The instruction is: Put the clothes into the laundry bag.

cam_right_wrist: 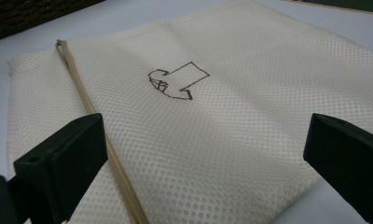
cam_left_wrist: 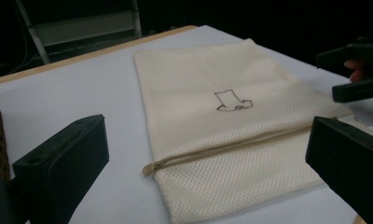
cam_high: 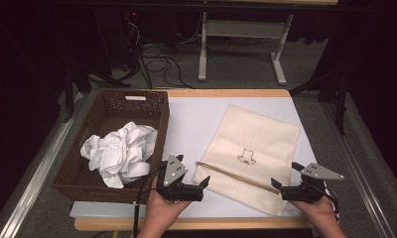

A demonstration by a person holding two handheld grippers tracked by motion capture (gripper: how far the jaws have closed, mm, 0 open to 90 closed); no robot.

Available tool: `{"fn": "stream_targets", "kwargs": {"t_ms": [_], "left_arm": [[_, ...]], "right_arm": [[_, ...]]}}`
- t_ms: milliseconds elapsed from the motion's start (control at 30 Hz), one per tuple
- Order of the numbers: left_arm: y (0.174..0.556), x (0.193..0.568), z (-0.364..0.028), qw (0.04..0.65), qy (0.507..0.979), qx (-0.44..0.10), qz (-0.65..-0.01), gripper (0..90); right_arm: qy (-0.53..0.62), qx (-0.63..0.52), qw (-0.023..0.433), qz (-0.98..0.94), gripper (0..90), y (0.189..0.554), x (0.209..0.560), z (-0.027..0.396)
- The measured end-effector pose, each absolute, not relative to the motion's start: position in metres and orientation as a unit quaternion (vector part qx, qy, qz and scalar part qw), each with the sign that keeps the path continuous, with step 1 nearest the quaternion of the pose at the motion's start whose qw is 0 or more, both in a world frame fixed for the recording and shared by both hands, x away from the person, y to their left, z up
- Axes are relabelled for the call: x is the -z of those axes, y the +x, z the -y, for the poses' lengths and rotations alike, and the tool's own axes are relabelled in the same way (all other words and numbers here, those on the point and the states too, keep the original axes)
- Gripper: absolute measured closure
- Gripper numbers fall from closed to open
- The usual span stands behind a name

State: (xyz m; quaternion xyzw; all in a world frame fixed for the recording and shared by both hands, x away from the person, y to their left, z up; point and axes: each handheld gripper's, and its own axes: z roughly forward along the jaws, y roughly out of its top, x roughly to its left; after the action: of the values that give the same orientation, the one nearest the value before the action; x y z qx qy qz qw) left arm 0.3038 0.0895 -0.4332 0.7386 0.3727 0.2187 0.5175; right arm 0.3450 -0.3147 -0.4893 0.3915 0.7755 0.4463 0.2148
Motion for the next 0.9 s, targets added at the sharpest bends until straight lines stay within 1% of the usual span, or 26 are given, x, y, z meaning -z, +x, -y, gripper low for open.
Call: {"fn": "stream_targets", "kwargs": {"t_ms": [133,333,367,433,567,600,633,700,867,900], "left_arm": [[0.299,0.413,-0.098,0.530,0.727,-0.229,-0.371,0.4],[0.306,0.391,-0.118,0.518,0.721,-0.259,-0.381,0.5],[0.311,0.384,-0.130,0.512,0.716,-0.271,-0.389,0.5],[0.317,0.379,-0.145,0.509,0.710,-0.277,-0.399,0.5],[0.329,0.377,-0.176,0.501,0.695,-0.292,-0.426,0.6],[0.329,0.377,-0.176,0.501,0.695,-0.292,-0.426,0.6],[0.334,0.378,-0.191,0.497,0.686,-0.296,-0.441,0.6],[0.338,0.380,-0.205,0.486,0.685,-0.301,-0.452,0.6],[0.348,0.387,-0.229,0.467,0.685,-0.301,-0.471,0.6],[0.348,0.387,-0.229,0.467,0.685,-0.301,-0.471,0.6]], "right_arm": [[0.389,-0.444,0.215,-0.778,0.1,0.340,0.489,0.315],[0.384,-0.454,0.220,-0.773,0.1,0.340,0.486,0.319],[0.386,-0.455,0.217,-0.772,0.1,0.340,0.486,0.319],[0.383,-0.454,0.219,-0.774,0.1,0.340,0.486,0.320],[0.385,-0.453,0.221,-0.773,0.1,0.340,0.485,0.322],[0.384,-0.455,0.223,-0.772,0.1,0.341,0.485,0.322],[0.387,-0.456,0.223,-0.770,0.1,0.340,0.485,0.323],[0.390,-0.455,0.224,-0.769,0.1,0.340,0.484,0.323],[0.392,-0.452,0.222,-0.770,0.1,0.341,0.485,0.323],[0.392,-0.452,0.222,-0.770,0.1,0.341,0.485,0.323]]}}
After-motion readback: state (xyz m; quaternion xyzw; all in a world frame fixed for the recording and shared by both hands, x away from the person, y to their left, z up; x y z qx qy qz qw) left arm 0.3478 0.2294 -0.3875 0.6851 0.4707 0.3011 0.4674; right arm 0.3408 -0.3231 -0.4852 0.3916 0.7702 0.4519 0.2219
